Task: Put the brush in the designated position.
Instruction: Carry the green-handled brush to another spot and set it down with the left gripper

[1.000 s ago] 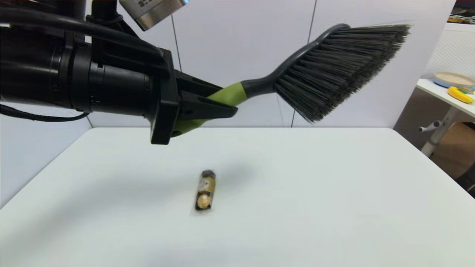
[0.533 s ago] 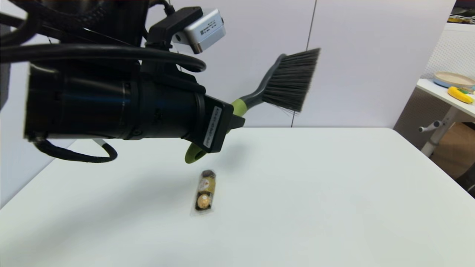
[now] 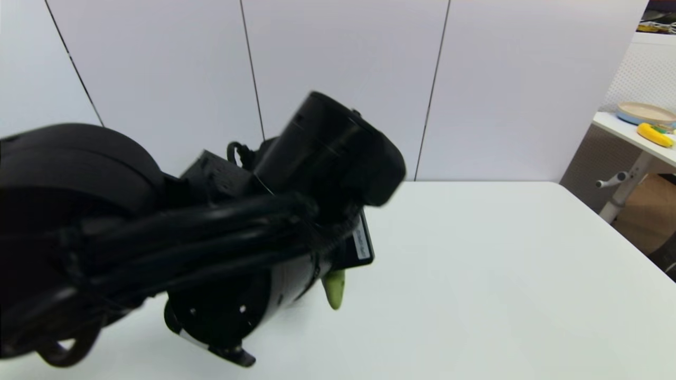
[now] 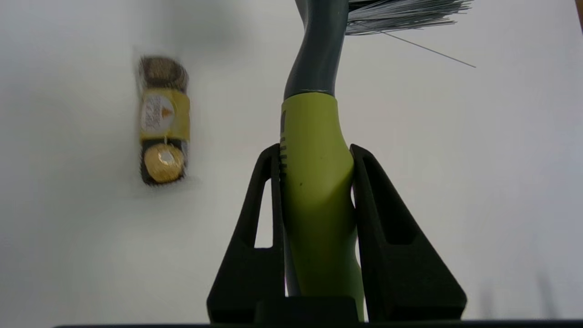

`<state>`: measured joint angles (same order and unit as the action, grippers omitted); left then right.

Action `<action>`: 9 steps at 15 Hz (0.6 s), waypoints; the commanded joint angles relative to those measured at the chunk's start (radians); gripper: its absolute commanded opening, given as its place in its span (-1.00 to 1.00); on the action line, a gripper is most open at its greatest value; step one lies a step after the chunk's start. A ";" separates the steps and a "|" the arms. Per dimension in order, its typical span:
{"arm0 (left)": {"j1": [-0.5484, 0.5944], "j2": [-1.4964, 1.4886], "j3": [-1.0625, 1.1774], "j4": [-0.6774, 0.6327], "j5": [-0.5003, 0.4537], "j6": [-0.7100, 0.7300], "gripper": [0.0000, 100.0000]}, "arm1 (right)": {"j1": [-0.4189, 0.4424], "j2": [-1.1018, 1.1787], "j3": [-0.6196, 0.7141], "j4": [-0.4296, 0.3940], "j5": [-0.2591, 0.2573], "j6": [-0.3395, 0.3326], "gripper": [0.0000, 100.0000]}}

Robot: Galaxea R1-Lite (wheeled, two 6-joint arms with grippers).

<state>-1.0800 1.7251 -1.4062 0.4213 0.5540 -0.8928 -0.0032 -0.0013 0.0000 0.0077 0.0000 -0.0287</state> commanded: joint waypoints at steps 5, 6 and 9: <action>-0.115 0.145 0.067 0.088 0.010 -0.190 -1.00 | 0.000 0.001 0.002 0.000 0.000 0.000 1.00; -0.117 0.162 0.067 0.082 0.010 -0.189 -1.00 | 0.000 0.001 0.002 0.000 0.000 0.000 1.00; -0.120 0.203 0.065 0.033 0.010 -0.155 -1.00 | 0.000 0.001 0.002 0.000 0.000 0.000 1.00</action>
<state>-1.1964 1.8853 -1.3417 0.4747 0.5613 -1.0572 -0.0032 -0.0013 0.0000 0.0077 0.0000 -0.0287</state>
